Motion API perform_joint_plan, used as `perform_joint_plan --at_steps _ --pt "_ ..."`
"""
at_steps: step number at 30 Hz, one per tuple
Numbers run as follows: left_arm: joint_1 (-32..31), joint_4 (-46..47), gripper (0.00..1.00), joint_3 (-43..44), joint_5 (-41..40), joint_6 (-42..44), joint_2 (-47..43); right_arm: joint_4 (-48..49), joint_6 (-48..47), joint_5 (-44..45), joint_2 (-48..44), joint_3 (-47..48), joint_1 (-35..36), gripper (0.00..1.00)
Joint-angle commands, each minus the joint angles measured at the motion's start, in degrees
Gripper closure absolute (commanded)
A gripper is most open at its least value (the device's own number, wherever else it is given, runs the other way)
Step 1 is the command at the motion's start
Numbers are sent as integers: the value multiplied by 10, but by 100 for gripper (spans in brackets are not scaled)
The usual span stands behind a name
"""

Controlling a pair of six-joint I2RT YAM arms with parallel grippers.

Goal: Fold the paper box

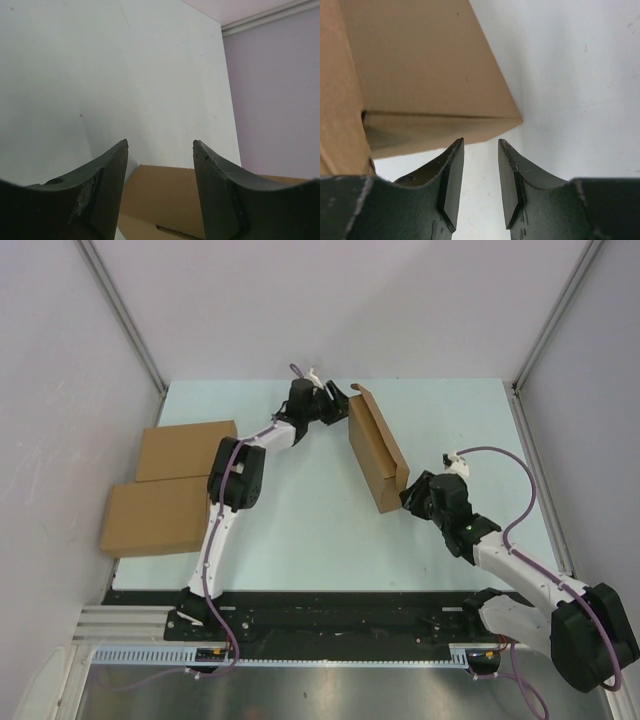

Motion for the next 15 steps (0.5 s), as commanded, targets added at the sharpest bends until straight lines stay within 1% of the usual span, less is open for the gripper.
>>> perform_joint_plan --at_steps 1,4,5,7,8,10,11,15 --pt "-6 47 40 -1 27 9 -11 22 -7 -3 -4 -3 -19 61" --pt "-7 78 41 -47 35 2 -30 29 -8 -11 1 -4 -28 61" --pt "-7 89 41 -83 36 -2 -45 35 -9 -14 1 -5 -30 61" --pt "-8 115 41 -126 37 -10 -65 39 -9 -17 5 -7 -34 61" --pt "-7 140 41 -170 37 -11 -86 46 -9 -19 6 -8 -35 61" --pt "-6 165 41 -211 30 -10 -106 52 -9 -23 11 -10 -36 61" --pt "-6 175 41 -245 30 -10 -123 58 -9 -23 12 -10 -37 60" --pt "-4 208 41 -297 28 -14 -147 65 -11 -25 12 -15 -41 60"
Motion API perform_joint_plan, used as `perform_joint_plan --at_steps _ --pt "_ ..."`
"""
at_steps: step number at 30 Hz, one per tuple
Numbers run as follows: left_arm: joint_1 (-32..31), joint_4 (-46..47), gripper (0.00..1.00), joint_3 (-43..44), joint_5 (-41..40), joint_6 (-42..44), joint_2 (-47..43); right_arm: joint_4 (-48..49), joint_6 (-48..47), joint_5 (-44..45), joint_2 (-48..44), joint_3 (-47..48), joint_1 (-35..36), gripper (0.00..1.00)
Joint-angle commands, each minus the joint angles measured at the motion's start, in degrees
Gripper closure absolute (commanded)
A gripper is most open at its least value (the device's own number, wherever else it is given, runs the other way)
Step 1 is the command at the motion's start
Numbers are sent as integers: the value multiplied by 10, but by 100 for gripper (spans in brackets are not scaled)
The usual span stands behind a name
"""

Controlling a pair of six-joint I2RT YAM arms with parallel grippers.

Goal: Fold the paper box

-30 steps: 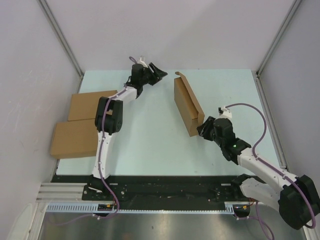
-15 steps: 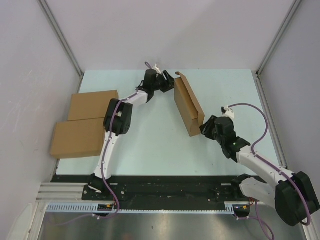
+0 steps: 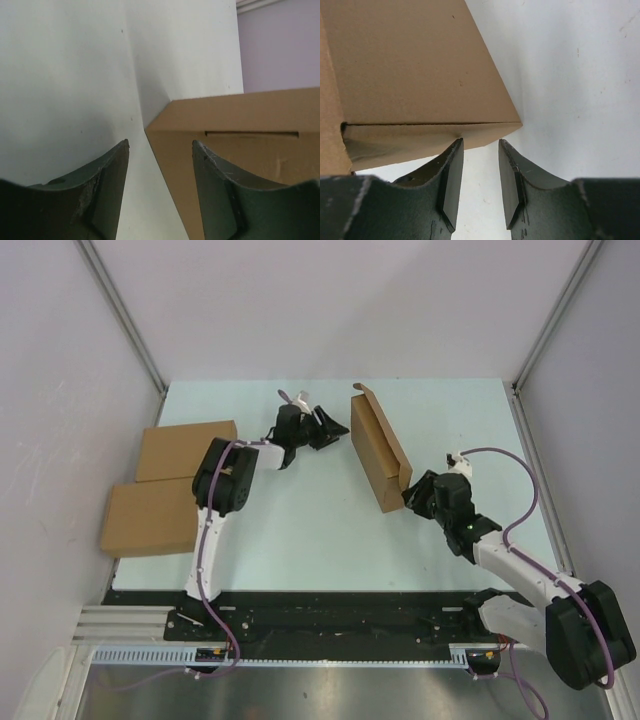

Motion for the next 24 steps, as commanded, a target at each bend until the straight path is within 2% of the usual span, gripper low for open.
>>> perform_joint_plan --at_steps 1,9,11,12,14,15,16,17,22,24 --pt "-5 59 41 -40 16 -3 -58 42 -9 -3 -2 -6 -7 60" --pt "2 41 42 -65 -32 4 -86 35 -13 -9 -30 -27 -33 60" --pt "9 31 44 -66 -39 1 -90 32 -15 -13 -33 -29 -42 63" --pt "10 27 49 -66 -42 1 -92 29 -16 -14 -36 -29 -45 65" --pt "17 11 63 -72 -50 3 -100 18 -14 -12 -43 -29 -57 82" --pt "20 6 81 -77 -56 4 -104 13 -13 -6 -52 -29 -59 96" --pt "26 4 89 -83 -68 5 -108 10 -13 -3 -55 -29 -63 100" --pt "30 2 99 -94 -74 5 -118 3 -14 0 -60 -29 -63 100" --pt "47 -72 100 -72 -107 -7 -122 -20 -9 8 -83 -29 -60 100" --pt "53 -98 99 -16 -90 -17 -96 -40 -4 10 -86 -31 -52 100"
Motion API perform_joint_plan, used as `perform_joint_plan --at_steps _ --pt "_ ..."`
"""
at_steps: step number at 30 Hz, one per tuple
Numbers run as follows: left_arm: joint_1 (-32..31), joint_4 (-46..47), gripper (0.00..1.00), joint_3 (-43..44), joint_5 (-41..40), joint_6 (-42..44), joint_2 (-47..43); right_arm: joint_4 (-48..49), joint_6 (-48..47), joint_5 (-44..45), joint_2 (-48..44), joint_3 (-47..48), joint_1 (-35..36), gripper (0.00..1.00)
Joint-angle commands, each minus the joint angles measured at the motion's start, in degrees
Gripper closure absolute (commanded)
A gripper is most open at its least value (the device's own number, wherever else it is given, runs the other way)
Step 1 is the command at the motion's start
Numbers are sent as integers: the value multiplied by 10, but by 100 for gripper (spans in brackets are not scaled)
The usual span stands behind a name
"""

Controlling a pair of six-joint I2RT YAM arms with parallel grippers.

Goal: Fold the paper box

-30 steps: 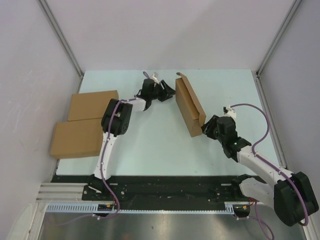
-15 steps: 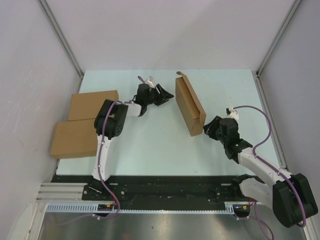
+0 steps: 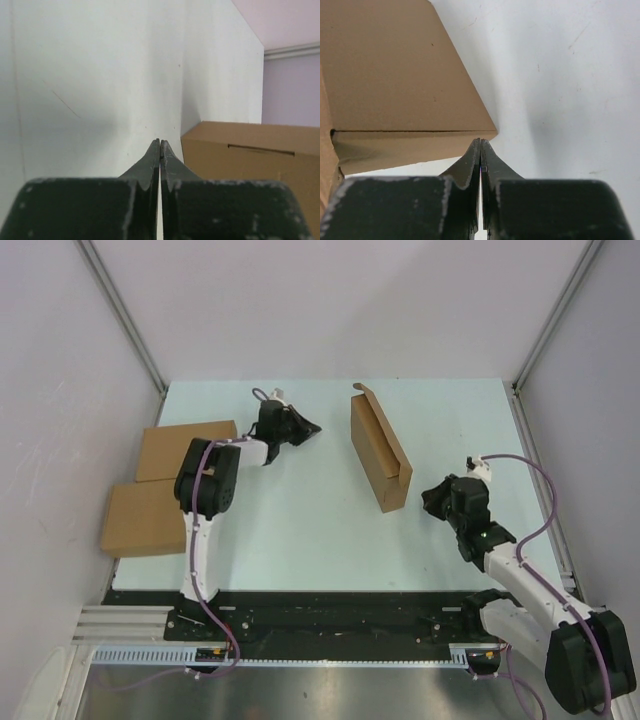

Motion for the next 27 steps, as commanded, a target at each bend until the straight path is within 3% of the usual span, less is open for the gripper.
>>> perform_joint_plan --at_steps 1,2,4,5,12,16,27 --pt "16 -48 100 89 11 -34 22 -28 10 11 -18 -4 12 100" --pt "19 -28 100 130 78 -50 41 -23 17 12 -19 -7 17 100" --pt "20 3 100 191 135 -79 104 4 29 5 -19 -16 38 100" --pt "16 -19 100 251 142 -78 118 10 34 3 -11 -17 43 100" --pt "-15 -109 100 396 139 -46 192 68 53 -11 46 -17 70 100" --pt "-25 -119 100 432 142 -43 220 104 59 -24 75 -14 66 100" --pt "-46 -99 100 424 167 -37 221 138 60 -44 118 -3 36 100"
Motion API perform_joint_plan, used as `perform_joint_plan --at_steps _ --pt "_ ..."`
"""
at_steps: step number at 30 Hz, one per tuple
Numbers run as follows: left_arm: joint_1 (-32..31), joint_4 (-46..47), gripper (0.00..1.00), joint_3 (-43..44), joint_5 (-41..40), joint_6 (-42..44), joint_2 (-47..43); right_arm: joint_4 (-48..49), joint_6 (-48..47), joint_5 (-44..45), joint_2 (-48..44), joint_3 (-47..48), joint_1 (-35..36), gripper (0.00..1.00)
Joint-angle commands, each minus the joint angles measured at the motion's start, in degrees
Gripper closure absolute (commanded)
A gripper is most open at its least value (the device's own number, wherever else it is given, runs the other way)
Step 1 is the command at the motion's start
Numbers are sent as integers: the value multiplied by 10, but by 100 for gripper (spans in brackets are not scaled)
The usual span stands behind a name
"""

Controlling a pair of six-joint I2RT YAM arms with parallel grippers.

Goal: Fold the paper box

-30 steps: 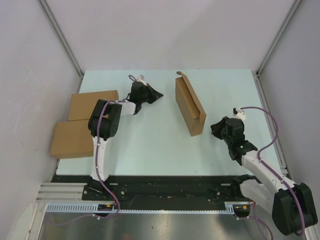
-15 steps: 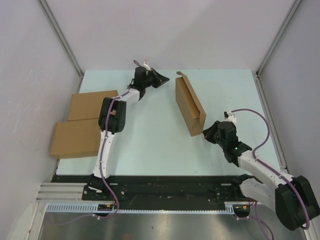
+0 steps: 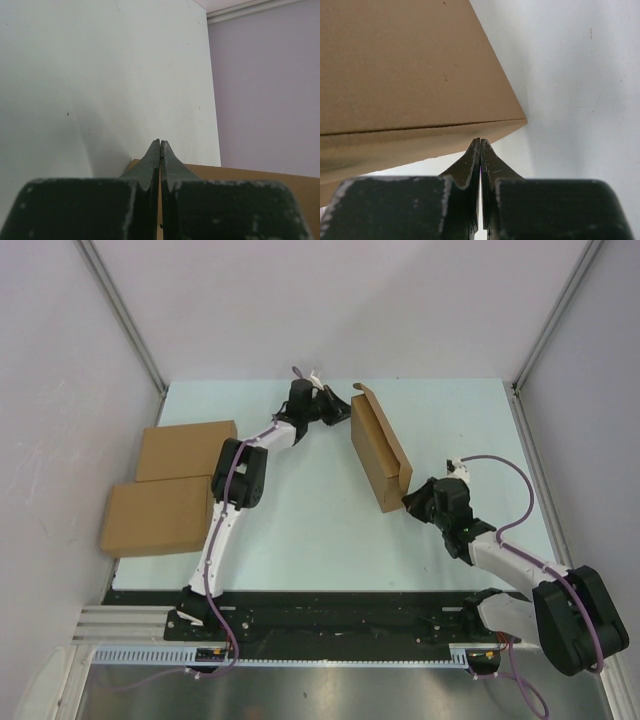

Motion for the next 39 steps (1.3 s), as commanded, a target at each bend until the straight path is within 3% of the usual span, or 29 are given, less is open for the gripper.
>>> perform_joint_plan --at_steps 1,10,16,27,39 --pt "-9 15 100 10 30 14 -14 33 3 -8 4 13 -12 100" --pt "-18 167 100 -221 42 -8 -113 39 -8 -19 4 13 -35 100" --pt "-19 236 100 -322 38 -14 -163 60 -10 -27 19 13 -40 100" --pt "-23 262 100 -419 26 11 -238 68 -28 -37 19 13 -64 100" --pt "-26 264 100 -480 6 21 -244 56 -48 -25 20 13 -47 100"
